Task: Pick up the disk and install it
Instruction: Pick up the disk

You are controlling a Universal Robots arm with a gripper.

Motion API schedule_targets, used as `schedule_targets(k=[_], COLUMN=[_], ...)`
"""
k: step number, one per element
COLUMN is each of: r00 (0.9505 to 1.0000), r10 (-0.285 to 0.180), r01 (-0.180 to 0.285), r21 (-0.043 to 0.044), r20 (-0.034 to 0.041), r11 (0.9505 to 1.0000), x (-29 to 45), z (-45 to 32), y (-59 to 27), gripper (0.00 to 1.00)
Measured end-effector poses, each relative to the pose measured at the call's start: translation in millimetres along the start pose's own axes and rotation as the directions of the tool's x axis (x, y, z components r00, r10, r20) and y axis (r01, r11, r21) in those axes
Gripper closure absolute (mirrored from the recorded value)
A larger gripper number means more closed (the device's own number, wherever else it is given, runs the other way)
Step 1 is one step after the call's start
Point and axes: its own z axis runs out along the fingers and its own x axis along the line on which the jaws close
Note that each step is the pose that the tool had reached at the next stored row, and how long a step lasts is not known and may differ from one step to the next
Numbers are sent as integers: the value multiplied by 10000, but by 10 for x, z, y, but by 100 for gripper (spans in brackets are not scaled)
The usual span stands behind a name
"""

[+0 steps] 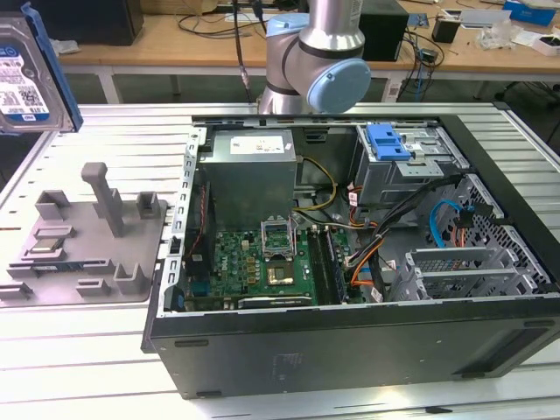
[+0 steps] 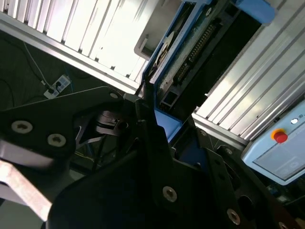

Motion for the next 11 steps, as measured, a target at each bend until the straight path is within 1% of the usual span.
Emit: schedule_targets(k=[4,11], r00=[10000,10000], r10=[0,0], r01=[0,0], r21=[0,0], r20=[0,-1], r11=[10000,10000], x=[1,1], z=[-54,-58], y=[0,0], gripper=[63,63])
